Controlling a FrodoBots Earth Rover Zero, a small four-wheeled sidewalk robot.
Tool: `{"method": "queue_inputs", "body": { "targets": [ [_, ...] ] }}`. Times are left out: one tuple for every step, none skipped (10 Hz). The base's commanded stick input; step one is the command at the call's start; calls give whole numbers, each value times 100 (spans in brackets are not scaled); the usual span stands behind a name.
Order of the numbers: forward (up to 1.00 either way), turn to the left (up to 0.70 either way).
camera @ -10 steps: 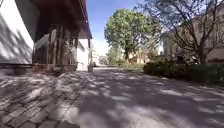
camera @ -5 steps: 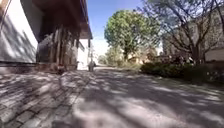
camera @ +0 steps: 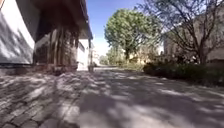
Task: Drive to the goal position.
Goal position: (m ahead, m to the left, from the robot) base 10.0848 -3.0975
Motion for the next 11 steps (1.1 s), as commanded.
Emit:
{"method": "queue_inputs", "body": {
  "targets": [
    [70, 0],
    [70, 0],
    [70, 0],
    [70, 0],
    [70, 0],
    [70, 0],
    [70, 0],
    [70, 0],
    [81, 0],
    [85, 0],
    [85, 9]
  ]
}}
